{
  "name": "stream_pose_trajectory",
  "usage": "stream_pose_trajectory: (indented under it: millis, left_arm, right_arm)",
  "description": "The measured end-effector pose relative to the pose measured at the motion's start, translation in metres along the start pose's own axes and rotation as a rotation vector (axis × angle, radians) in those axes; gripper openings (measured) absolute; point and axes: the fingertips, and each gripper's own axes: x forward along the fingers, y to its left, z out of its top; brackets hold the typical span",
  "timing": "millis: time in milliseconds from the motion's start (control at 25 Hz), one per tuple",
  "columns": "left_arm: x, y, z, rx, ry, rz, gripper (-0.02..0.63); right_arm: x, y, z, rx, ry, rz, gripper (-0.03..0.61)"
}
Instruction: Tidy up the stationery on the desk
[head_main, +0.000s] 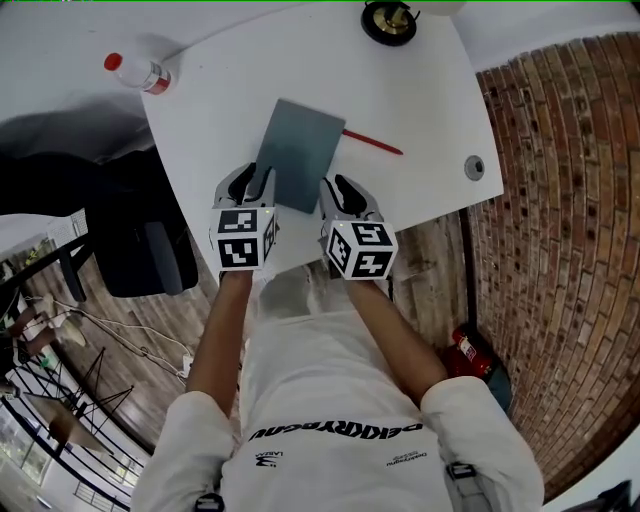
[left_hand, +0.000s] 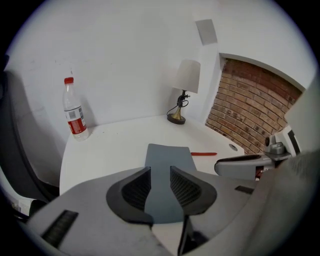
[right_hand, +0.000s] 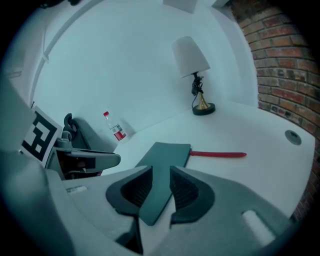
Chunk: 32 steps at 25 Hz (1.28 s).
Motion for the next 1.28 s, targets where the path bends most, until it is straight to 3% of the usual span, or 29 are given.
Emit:
stream_pose_trajectory:
  millis: [560,1040,1280]
  left_arm:
    - [0.057,0.023,-0.027,-0.011,0.142,-0.041,0.163]
    - [0.078,0.025,-0.020,-0.011,0.178,-0.056,0.164]
    - [0.085,0.025,-0.026,-0.057,0.198,-0.071,0.164]
  right_arm:
    - [0.045,-0.021,-0.027,0.049,0.103,-0.055,0.138]
    - [0.059,-0.031,-0.029,0.068,0.128,-0.063,0.138]
    - [0.067,-0.031,-0.034,0.065,0.154,-0.064,0.126]
